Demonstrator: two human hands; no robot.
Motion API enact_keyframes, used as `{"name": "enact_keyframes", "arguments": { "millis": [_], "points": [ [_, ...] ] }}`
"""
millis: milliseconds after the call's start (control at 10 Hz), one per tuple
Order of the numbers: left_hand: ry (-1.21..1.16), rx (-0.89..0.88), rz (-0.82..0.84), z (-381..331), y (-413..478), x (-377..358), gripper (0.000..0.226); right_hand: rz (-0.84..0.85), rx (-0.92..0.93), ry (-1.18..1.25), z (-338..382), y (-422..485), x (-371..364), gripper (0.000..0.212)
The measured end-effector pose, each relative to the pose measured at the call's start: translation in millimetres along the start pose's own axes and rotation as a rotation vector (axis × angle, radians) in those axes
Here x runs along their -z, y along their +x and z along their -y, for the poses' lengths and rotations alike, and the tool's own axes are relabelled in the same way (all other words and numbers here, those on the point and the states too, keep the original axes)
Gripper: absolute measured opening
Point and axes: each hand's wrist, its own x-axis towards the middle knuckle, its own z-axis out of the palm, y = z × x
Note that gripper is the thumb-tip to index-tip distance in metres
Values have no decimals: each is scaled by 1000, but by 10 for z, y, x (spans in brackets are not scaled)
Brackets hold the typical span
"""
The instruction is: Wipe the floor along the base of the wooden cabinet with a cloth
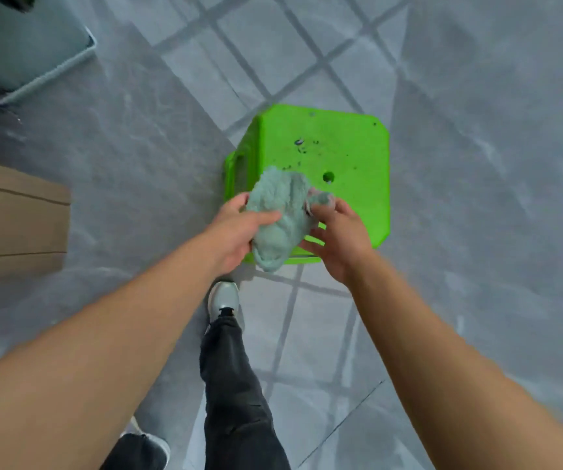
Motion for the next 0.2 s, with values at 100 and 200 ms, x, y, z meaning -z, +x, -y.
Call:
{"name": "enact_keyframes", "arguments": {
  "millis": [100,200],
  "points": [
    [23,39,-27,127,203,-184,71,-120,-43,-16,-102,227,168,38],
    [137,-11,-98,219,266,-81,85,-267,-69,-52,-168,252,282,38]
  ]
}}
